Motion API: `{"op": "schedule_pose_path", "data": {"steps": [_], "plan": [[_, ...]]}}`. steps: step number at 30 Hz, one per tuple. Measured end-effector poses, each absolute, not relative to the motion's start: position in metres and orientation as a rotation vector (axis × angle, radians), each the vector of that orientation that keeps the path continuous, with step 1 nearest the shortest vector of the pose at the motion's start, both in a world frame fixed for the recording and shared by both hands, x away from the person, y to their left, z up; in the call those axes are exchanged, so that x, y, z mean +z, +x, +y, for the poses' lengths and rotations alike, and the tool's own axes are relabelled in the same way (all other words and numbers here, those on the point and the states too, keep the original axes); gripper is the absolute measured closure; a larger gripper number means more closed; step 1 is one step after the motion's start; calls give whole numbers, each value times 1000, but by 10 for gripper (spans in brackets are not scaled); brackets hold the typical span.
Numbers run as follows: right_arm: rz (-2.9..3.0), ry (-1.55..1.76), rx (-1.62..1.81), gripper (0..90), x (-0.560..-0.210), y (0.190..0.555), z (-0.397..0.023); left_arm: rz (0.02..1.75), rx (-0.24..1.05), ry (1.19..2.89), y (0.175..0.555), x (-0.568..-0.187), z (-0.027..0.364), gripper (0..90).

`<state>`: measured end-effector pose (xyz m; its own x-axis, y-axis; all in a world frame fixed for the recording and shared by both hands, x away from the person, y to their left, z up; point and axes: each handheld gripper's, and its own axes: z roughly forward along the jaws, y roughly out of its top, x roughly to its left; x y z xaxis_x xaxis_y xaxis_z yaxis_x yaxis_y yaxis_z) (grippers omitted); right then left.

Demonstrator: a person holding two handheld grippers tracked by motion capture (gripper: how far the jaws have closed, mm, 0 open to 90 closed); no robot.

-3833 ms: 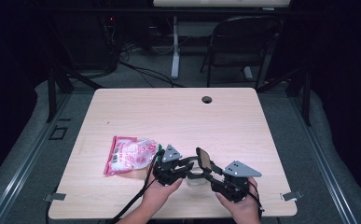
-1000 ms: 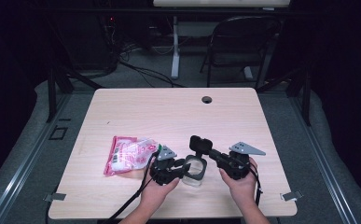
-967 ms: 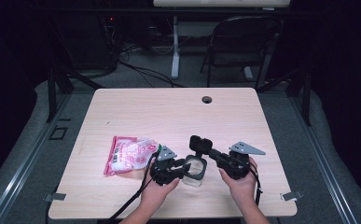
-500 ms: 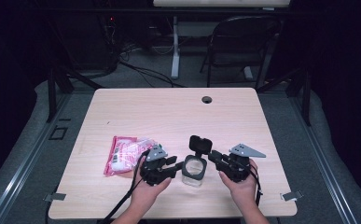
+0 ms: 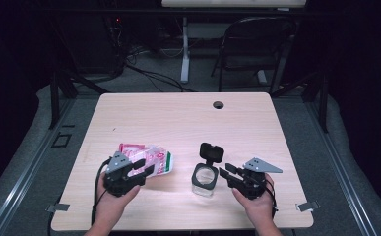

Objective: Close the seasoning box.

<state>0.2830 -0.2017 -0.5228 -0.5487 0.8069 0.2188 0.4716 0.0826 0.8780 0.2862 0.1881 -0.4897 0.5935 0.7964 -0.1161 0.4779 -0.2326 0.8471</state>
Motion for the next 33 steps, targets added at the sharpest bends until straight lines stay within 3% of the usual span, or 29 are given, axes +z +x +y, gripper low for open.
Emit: {"op": "schedule_pose_path", "data": {"steps": [10,33], "plan": [[2034,1293,1419,624,-527,271,-210,1078,480,1898,292,-516,228,491],[2005,1338,1427,608,-531,264,-223,939,532,2104,297,-554,185,440]]}}
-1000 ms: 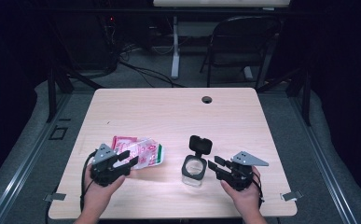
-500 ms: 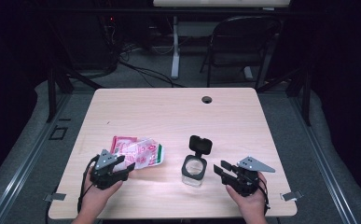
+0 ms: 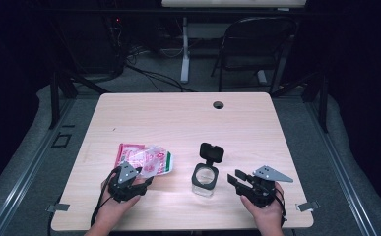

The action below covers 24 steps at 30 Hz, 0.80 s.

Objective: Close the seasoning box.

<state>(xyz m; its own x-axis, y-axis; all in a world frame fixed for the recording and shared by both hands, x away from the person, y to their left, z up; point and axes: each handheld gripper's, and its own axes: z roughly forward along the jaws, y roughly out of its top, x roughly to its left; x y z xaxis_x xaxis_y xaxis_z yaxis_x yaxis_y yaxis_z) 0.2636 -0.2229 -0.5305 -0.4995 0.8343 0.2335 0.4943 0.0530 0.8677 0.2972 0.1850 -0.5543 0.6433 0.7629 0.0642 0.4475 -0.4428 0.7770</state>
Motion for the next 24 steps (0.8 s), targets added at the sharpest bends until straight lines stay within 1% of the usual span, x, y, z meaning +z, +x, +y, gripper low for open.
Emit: {"op": "schedule_pose_path", "data": {"steps": [7,19,24], "plan": [[2016,1334,1419,606,-531,265,-221,915,589,2140,297,-558,176,440],[2024,1332,1418,606,-532,265,-218,934,630,2158,304,-565,171,441],[2027,1332,1414,606,-532,265,-217,942,664,2150,305,-567,169,466]]}}
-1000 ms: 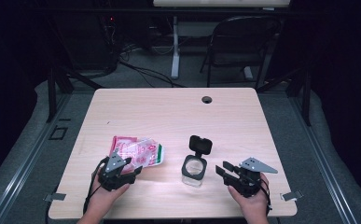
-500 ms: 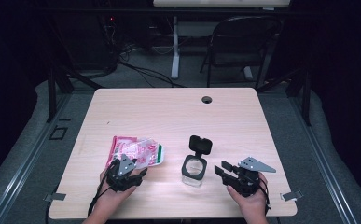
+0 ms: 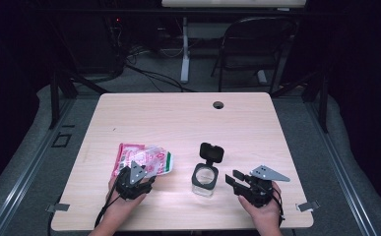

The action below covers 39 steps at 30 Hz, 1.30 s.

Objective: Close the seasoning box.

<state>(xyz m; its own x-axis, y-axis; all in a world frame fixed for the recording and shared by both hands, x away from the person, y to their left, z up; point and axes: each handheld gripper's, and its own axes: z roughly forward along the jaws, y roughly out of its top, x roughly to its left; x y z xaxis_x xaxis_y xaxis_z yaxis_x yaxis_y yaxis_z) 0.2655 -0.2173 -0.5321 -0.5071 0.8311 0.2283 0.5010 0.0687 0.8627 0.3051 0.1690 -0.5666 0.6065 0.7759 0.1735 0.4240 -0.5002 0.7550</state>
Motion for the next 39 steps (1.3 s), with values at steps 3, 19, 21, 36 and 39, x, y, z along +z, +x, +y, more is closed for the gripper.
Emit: {"op": "schedule_pose_path", "data": {"steps": [3,19,21,36,39], "plan": [[2028,1331,1415,606,-532,266,-217,946,665,2144,306,-567,170,480],[2027,1327,1419,605,-532,266,-216,946,711,2153,311,-568,159,485],[2029,1329,1412,604,-532,265,-217,948,715,2152,312,-569,158,497],[2043,1333,1404,604,-535,267,-216,990,605,2083,319,-574,170,726],[2040,1339,1408,604,-535,267,-217,1014,568,2059,321,-575,173,755]]}}
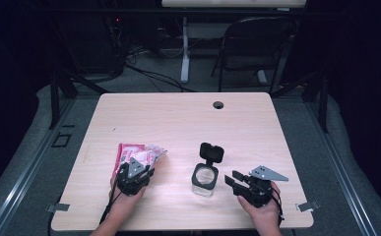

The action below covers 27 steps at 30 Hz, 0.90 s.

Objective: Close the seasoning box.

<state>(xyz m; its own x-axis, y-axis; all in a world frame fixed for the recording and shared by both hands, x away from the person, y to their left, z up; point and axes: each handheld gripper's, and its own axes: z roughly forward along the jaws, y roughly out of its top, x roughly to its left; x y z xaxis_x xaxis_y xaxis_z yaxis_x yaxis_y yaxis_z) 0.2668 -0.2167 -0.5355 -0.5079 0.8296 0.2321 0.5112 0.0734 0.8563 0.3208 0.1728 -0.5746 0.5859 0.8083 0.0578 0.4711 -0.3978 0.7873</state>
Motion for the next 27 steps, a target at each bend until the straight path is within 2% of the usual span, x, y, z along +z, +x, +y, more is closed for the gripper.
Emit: {"op": "schedule_pose_path", "data": {"steps": [11,27], "plan": [[2040,1344,1403,605,-536,267,-217,1074,471,1997,326,-574,183,882],[2034,1342,1404,605,-536,267,-218,1103,424,1972,328,-574,187,900]]}}
